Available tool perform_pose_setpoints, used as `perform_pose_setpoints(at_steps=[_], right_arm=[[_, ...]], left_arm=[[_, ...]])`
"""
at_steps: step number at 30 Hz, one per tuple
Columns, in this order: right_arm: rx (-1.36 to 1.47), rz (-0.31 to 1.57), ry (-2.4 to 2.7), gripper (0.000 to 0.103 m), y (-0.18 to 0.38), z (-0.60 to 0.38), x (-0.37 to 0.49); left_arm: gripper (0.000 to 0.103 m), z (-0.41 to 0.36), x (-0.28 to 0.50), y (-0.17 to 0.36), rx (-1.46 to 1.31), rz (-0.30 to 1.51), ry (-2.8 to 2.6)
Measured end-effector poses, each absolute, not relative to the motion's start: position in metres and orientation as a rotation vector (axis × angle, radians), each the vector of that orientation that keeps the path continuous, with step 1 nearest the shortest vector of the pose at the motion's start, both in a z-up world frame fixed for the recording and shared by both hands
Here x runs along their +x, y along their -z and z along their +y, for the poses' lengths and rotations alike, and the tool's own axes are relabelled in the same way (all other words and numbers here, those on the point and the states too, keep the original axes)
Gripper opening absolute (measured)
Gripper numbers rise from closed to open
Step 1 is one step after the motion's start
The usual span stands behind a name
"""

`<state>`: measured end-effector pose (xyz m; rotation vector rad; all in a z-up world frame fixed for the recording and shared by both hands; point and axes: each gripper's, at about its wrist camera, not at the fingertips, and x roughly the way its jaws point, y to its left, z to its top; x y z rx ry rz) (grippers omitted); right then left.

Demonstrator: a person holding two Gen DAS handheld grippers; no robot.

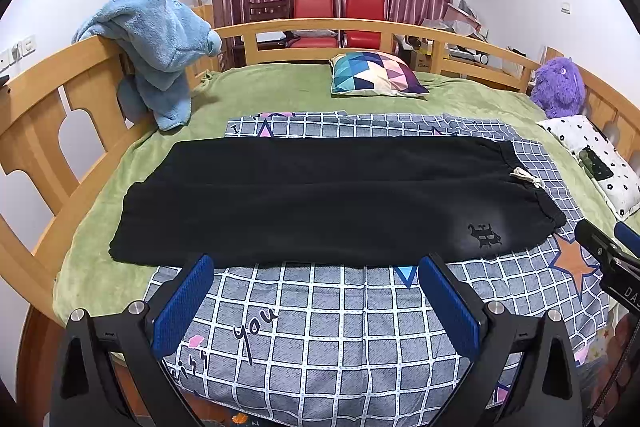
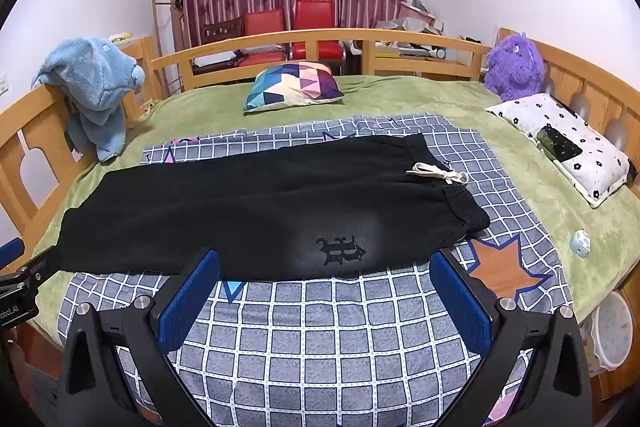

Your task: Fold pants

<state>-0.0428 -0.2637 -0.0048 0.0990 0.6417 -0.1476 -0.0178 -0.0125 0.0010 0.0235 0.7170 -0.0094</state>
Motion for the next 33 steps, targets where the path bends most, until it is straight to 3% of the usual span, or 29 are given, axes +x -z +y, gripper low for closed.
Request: perform_pose_setpoints(at_steps=[13, 20, 25, 33], right_arm=[[0.121, 0.624, 0.177, 0.103, 0.041, -0.285, -0.031], [0.090, 0.624, 0.189, 0.103, 0.059, -0.299, -0.033], [0.218, 0.641, 0.139, 0.102, 0.085, -0.321, -0.027], [0.319, 0.704, 0.211, 0.077, 0.144, -0.356, 0.010]], left_arm=[[0.103, 0.001, -0.002, 0.019, 0.032, 0.720, 0.006], [0.103, 0.033, 0.013, 0.055, 0.003, 0.783, -0.021], [0.100, 0.068, 0.023, 0.089, -0.075, 0.848, -0.032], [0.094, 0.124, 0.041, 0.133, -0.267, 0.869, -0.024]])
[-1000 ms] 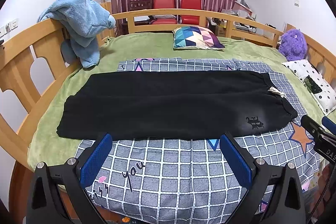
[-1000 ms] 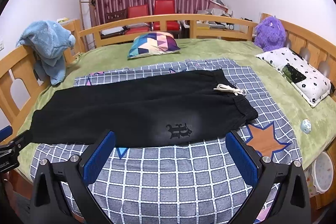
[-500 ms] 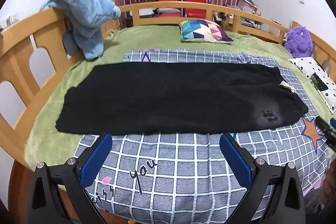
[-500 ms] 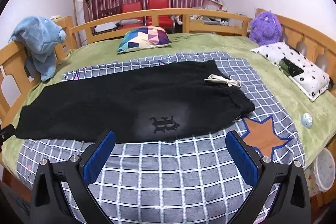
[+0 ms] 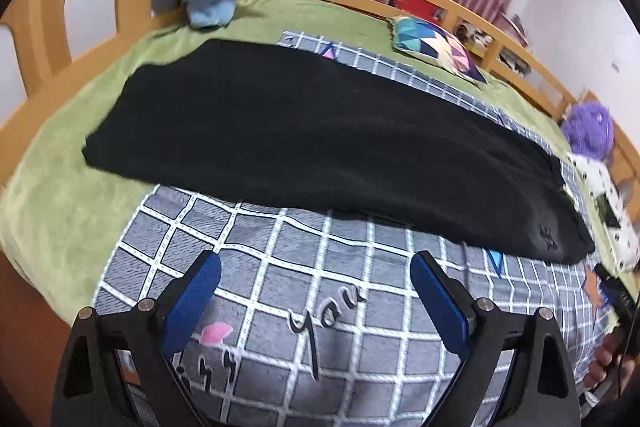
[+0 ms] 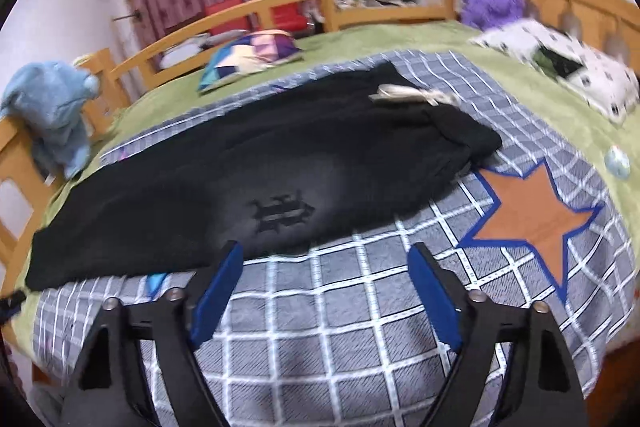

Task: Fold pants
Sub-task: 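Grasp the sweatpants leg edge with the left gripper while the right gripper grasps the waistband edge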

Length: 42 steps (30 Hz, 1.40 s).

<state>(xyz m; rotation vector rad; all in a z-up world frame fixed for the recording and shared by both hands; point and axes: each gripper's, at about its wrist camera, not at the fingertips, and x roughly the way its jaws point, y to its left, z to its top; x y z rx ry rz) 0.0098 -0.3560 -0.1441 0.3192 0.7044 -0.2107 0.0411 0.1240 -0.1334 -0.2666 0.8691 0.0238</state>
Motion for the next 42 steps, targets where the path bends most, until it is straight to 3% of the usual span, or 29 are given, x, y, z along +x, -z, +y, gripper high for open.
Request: perform_pose_setpoints(at_steps=[3, 13, 26, 27, 29, 32, 34, 42], right_arm=[[0.437, 0.748, 0.189, 0.066, 0.163, -0.375, 0.025], [0.473, 0.819, 0.170, 0.065, 0.200, -0.383, 0.062], [0.579, 0.812, 0.178, 0.065, 0.215, -0.397, 0.096], [0.574, 0.813, 0.178, 0.064, 0.215, -0.396, 0.101], [0.552, 0.830, 0.189, 0.044, 0.215, -0.391, 0.111], [0.527, 0.832, 0.209, 0.025, 0.209, -0.388, 0.119], [0.508, 0.805, 0.199, 0.022, 0.198, -0.389, 0.121], [0.438, 0.731, 0.144, 0.017, 0.139, -0.386, 0.148]], left_arm=[[0.089, 0.134, 0.057, 0.150, -0.318, 0.892, -0.032], [0.068, 0.160, 0.105, 0.196, -0.492, 0.922, -0.019], [0.055, 0.182, 0.139, 0.210, -0.594, 0.880, -0.058], [0.051, 0.182, 0.145, 0.210, -0.589, 0.891, -0.070], [0.040, 0.186, 0.148, 0.209, -0.592, 0.910, -0.099], [0.018, 0.193, 0.155, 0.205, -0.615, 0.906, -0.116], [0.013, 0.194, 0.161, 0.195, -0.591, 0.896, -0.108], [0.011, 0.181, 0.181, 0.121, -0.433, 0.796, -0.080]])
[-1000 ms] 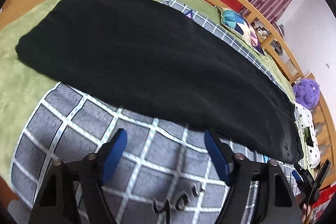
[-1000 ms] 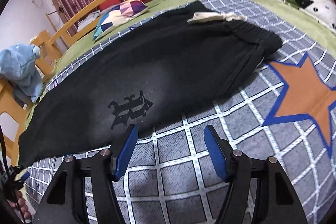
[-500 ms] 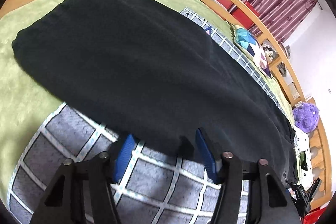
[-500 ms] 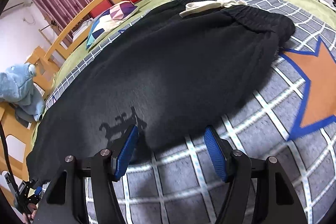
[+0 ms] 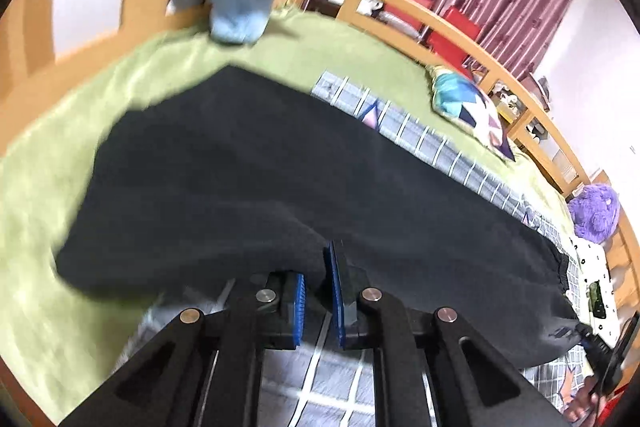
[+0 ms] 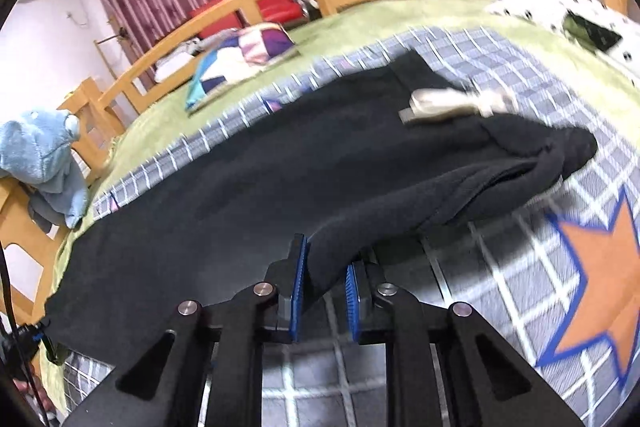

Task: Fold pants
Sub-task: 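Grasp the sweatpants leg edge with the left gripper while the right gripper grasps the waistband edge, then lift and fold the pants over along their length with both grippers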

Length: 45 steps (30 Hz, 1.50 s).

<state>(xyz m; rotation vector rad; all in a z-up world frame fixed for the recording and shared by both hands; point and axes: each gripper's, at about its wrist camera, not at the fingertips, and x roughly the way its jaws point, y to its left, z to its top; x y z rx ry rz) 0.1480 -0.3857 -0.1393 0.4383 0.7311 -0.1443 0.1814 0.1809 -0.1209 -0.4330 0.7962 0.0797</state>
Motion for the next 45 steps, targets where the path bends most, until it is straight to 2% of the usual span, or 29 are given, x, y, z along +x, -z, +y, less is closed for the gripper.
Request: perform_pose_setpoints(at_steps=[10, 14, 18, 21, 22, 23, 24, 26, 27, 28, 31, 34, 38, 45], right_arm=[[0.372, 0.659, 0.099, 0.016, 0.080, -0.393, 0.245], [0.372, 0.666, 0.106, 0.015, 0.078, -0.393, 0.298], [0.388, 0.707, 0.135, 0.016, 0.100, -0.394, 0.349], [0.388, 0.746, 0.143, 0.024, 0.124, -0.393, 0.375], [0.381, 0.752, 0.143, 0.030, 0.130, -0.393, 0.378], [0.377, 0.755, 0.141, 0.042, 0.135, -0.392, 0.377], [0.372, 0.766, 0.142, 0.045, 0.139, -0.391, 0.377], [0.350, 0.778, 0.134, 0.046, 0.143, -0.386, 0.371], [0.332, 0.788, 0.123, 0.046, 0.144, -0.383, 0.366], [0.312, 0.799, 0.112, 0.046, 0.144, -0.381, 0.358], [0.257, 0.818, 0.109, 0.047, 0.144, -0.377, 0.326], [0.231, 0.829, 0.113, 0.056, 0.146, -0.378, 0.285], [0.234, 0.847, 0.157, 0.061, 0.157, -0.391, 0.229], [0.487, 0.908, 0.111, 0.061, 0.203, -0.426, 0.186]], left_arm=[[0.010, 0.177, 0.279, 0.079, -0.366, 0.737, -0.093], [0.010, 0.167, 0.325, 0.079, -0.340, 0.731, -0.094], [0.010, 0.157, 0.366, 0.093, -0.329, 0.760, -0.111], [0.011, 0.152, 0.384, 0.114, -0.302, 0.813, -0.137], [0.014, 0.152, 0.387, 0.119, -0.299, 0.826, -0.142], [0.016, 0.152, 0.387, 0.124, -0.297, 0.835, -0.144], [0.022, 0.151, 0.385, 0.127, -0.294, 0.834, -0.146], [0.036, 0.147, 0.377, 0.127, -0.279, 0.821, -0.146], [0.051, 0.145, 0.373, 0.126, -0.266, 0.819, -0.145], [0.058, 0.141, 0.367, 0.124, -0.251, 0.818, -0.137], [0.060, 0.130, 0.342, 0.121, -0.191, 0.815, -0.139], [0.062, 0.127, 0.313, 0.127, -0.218, 0.856, -0.108], [0.062, 0.126, 0.266, 0.139, -0.257, 0.892, -0.070], [0.062, 0.140, 0.194, 0.175, -0.417, 0.938, 0.007]])
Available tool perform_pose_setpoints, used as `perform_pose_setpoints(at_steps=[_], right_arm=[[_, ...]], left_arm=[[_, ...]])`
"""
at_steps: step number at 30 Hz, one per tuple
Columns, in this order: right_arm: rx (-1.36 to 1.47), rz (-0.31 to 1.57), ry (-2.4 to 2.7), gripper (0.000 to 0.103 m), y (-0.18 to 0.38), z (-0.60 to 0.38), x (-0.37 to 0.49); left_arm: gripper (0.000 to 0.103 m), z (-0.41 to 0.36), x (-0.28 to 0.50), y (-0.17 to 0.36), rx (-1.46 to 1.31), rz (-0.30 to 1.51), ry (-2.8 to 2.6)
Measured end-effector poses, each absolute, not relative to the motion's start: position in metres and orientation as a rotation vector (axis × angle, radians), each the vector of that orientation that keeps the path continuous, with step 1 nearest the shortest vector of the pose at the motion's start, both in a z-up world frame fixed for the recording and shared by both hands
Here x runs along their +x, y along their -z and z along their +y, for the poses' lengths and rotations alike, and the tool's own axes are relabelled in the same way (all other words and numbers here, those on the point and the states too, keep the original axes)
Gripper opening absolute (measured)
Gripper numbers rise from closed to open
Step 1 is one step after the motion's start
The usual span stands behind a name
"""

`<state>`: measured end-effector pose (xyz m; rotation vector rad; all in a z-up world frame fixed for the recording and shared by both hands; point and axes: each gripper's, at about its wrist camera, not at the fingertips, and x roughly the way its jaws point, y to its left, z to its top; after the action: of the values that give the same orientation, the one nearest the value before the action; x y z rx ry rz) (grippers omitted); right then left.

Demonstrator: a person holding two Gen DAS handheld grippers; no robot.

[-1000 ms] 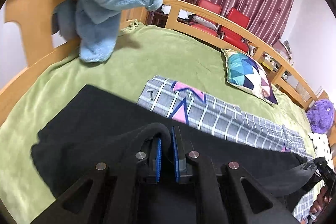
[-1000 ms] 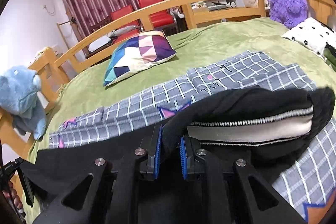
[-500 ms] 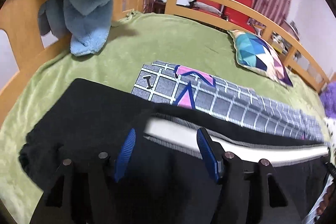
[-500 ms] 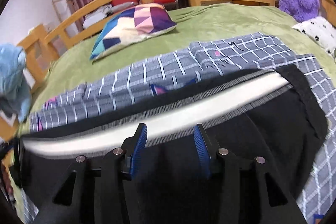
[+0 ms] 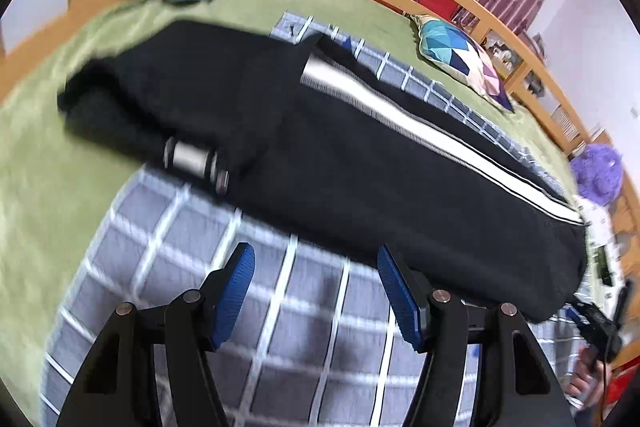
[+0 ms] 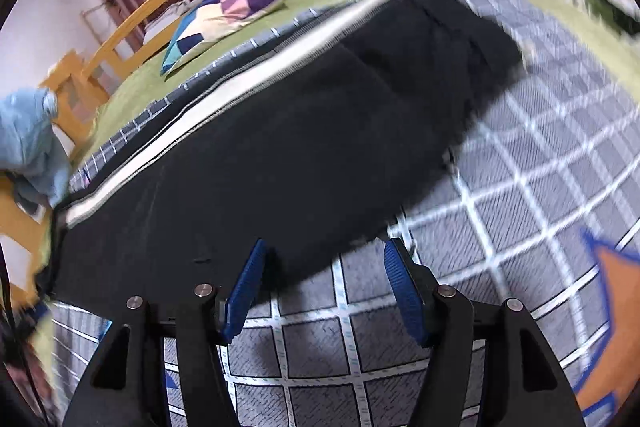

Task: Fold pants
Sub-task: 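Lift and fold the pants over along their length with both grippers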

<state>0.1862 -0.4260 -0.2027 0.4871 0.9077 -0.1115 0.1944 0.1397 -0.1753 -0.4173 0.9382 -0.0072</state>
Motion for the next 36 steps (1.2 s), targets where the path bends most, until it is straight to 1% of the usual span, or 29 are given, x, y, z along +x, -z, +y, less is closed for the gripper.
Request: perform_pose_setpoints(at_steps=[5, 11, 15, 18, 19, 20, 21, 22, 23, 25, 29, 32, 36], right_arm=[[0.636, 0.863, 0.095, 0.061, 0.213, -0.438, 0.189], [0.647, 0.859, 0.118, 0.061, 0.216, -0.437, 0.217], [0.624, 0.829, 0.156, 0.061, 0.220, -0.436, 0.242], [0.666, 0.796, 0.182, 0.062, 0.222, -0.445, 0.259], [0.689, 0.783, 0.195, 0.054, 0.223, -0.448, 0.263], [0.701, 0.771, 0.208, 0.036, 0.223, -0.450, 0.265], [0.712, 0.760, 0.212, 0.032, 0.223, -0.453, 0.267], [0.725, 0.756, 0.187, 0.027, 0.222, -0.455, 0.268], [0.731, 0.752, 0.181, 0.023, 0.220, -0.458, 0.268], [0.759, 0.727, 0.169, 0.019, 0.209, -0.461, 0.262], [0.696, 0.670, 0.151, 0.014, 0.168, -0.460, 0.247], [0.672, 0.633, 0.157, 0.013, 0.137, -0.465, 0.221], [0.661, 0.627, 0.187, 0.013, 0.117, -0.491, 0.153]], left_arm=[[0.062, 0.155, 0.198, 0.195, -0.518, 0.939, -0.009], [0.062, 0.169, 0.231, 0.210, -0.599, 0.911, -0.047], [0.062, 0.173, 0.254, 0.216, -0.650, 0.877, -0.075], [0.062, 0.174, 0.268, 0.216, -0.684, 0.850, -0.084], [0.060, 0.176, 0.271, 0.216, -0.711, 0.839, -0.087], [0.059, 0.177, 0.272, 0.217, -0.733, 0.833, -0.094], [0.046, 0.179, 0.272, 0.216, -0.750, 0.825, -0.106], [0.020, 0.181, 0.273, 0.213, -0.734, 0.819, -0.129], [0.017, 0.182, 0.275, 0.209, -0.703, 0.823, -0.124], [0.013, 0.183, 0.274, 0.197, -0.671, 0.820, -0.097], [0.012, 0.170, 0.253, 0.153, -0.596, 0.772, -0.063], [0.012, 0.154, 0.223, 0.129, -0.546, 0.759, -0.026], [0.012, 0.133, 0.169, 0.123, -0.528, 0.791, 0.053]])
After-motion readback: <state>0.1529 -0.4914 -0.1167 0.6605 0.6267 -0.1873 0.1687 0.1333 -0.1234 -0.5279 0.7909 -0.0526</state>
